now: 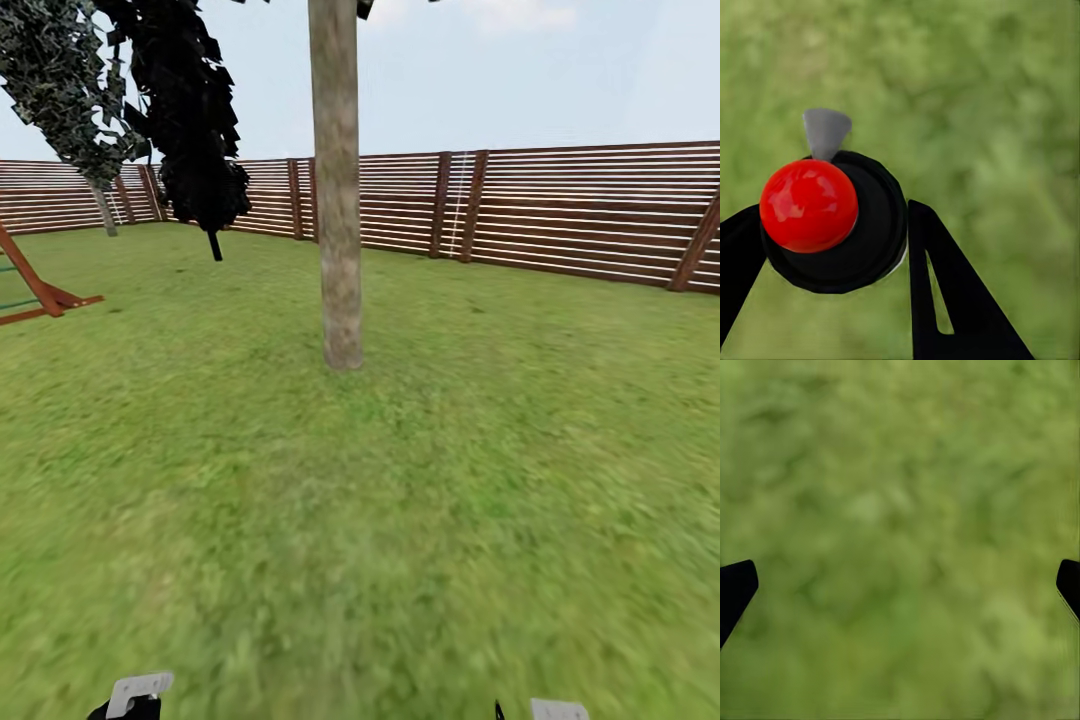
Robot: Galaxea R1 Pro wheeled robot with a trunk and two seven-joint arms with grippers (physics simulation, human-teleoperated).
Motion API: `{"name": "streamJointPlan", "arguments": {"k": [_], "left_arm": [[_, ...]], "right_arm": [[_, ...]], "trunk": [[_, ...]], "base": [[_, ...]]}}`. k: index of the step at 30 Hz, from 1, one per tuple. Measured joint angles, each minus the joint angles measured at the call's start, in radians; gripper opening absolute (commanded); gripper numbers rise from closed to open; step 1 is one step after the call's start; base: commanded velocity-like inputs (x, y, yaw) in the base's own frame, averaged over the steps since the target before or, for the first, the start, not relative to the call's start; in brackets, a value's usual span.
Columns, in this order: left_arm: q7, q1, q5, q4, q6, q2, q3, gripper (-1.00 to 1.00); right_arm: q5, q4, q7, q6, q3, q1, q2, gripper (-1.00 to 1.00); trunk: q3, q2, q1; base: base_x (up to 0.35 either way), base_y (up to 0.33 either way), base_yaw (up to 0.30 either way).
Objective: In the garden, pick up the pesticide atomizer on the floor and spray pesticide onto both trees until each tree trunk is fully covered.
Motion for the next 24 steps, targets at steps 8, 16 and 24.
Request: {"name": "streamJointPlan", "arguments": {"k": [8, 16, 24], "left_arm": [[0.0, 0.0, 0.0, 0.0, 0.0, 0.0, 0.0, -1.0], [0.0, 0.001, 0.0, 0.0, 0.0, 0.0, 0.0, -1.0], [0.0, 0.0, 0.0, 0.0, 0.0, 0.0, 0.0, -1.0]], "right_arm": [[0.0, 0.0, 0.0, 0.0, 0.0, 0.0, 0.0, 1.0], [0.0, 0.0, 0.0, 0.0, 0.0, 0.0, 0.0, 1.0], [0.0, 0.0, 0.0, 0.0, 0.0, 0.0, 0.0, 1.0]], "trunk": [[0.0, 0.0, 0.0], [0.0, 0.0, 0.0], [0.0, 0.0, 0.0]], "base": [[0.34, 0.0, 0.0], [0.34, 0.0, 0.0], [0.34, 0.0, 0.0]]}}
